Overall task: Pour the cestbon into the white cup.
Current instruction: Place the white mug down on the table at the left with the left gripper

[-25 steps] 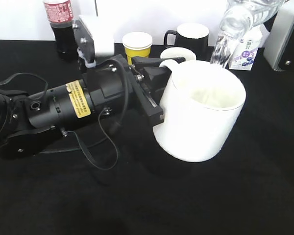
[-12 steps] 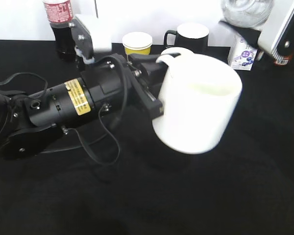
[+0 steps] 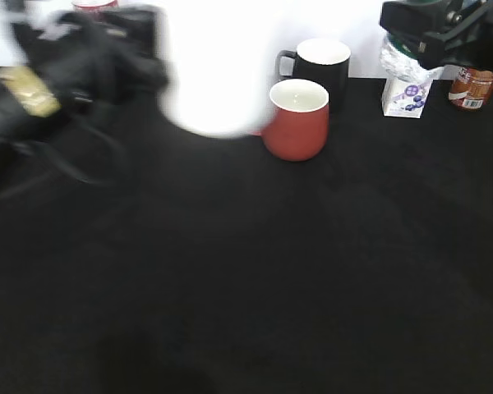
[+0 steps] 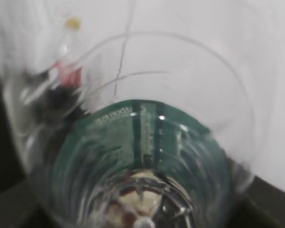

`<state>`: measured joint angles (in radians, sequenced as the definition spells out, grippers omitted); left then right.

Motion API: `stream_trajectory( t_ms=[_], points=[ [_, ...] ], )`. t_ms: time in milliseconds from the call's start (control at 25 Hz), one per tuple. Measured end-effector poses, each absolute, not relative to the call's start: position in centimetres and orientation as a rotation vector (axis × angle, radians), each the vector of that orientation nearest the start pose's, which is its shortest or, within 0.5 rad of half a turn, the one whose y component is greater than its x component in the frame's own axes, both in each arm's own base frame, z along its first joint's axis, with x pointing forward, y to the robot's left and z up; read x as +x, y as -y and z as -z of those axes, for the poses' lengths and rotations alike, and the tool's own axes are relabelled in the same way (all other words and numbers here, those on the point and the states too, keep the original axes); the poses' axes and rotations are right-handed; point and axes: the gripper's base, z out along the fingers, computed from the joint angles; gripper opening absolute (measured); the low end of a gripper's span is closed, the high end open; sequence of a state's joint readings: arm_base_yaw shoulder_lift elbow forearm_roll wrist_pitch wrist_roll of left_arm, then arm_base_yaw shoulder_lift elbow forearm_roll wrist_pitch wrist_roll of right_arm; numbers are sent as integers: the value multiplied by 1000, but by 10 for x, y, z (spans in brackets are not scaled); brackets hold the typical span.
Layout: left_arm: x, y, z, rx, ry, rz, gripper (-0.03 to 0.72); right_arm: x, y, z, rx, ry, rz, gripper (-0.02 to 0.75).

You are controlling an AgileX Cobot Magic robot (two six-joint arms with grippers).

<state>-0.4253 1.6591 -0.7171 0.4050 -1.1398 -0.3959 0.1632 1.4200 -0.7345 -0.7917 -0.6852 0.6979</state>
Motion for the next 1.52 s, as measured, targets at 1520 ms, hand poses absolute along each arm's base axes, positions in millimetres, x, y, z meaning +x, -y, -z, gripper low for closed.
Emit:
stream_trajectory(
  t_ms=[1520],
  points=[
    [401,108,-102,255,-1593,416,98,286,-88,-278,-451,-1606,-535,501]
  ],
)
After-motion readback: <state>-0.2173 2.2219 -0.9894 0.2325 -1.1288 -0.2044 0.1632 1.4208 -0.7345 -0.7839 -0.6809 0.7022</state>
